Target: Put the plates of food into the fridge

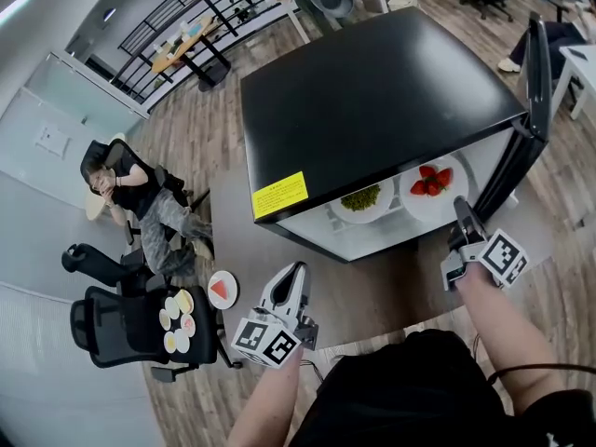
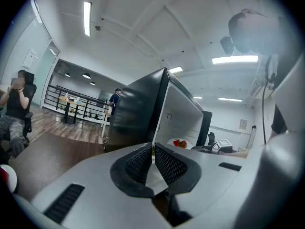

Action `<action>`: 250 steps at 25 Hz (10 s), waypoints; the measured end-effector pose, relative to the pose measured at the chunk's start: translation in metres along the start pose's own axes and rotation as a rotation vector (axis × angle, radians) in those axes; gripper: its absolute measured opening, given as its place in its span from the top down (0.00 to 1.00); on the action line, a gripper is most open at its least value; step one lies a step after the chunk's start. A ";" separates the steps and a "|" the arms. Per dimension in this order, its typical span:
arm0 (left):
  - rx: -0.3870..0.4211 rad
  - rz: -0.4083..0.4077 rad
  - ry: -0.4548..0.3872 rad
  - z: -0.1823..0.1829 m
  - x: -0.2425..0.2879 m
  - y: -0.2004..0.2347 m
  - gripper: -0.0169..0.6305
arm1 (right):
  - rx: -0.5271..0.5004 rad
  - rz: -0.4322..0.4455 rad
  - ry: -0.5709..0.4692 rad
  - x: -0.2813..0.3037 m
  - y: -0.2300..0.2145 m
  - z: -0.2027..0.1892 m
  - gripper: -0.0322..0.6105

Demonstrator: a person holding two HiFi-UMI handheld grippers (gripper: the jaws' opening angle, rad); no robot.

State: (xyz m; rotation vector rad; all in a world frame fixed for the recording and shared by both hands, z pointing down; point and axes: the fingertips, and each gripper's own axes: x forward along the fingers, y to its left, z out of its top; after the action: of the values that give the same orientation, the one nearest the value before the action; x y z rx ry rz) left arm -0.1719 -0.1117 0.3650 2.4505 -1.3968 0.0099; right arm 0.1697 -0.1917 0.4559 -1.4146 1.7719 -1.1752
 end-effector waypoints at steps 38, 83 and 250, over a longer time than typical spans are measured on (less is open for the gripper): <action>-0.001 0.053 0.004 0.000 0.014 0.007 0.93 | -0.803 -0.264 0.053 0.039 -0.002 0.005 0.52; -0.083 0.365 -0.121 -0.010 -0.216 0.184 0.96 | -1.051 0.414 0.397 0.000 0.225 -0.310 0.52; -0.542 -0.424 0.336 -0.047 -0.057 0.057 0.94 | -0.260 0.468 0.445 -0.034 0.164 -0.270 0.91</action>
State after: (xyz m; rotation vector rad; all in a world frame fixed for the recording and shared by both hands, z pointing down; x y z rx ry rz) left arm -0.2428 -0.0776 0.4153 2.1053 -0.6183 -0.0452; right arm -0.1243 -0.0755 0.4267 -0.8200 2.4703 -1.0803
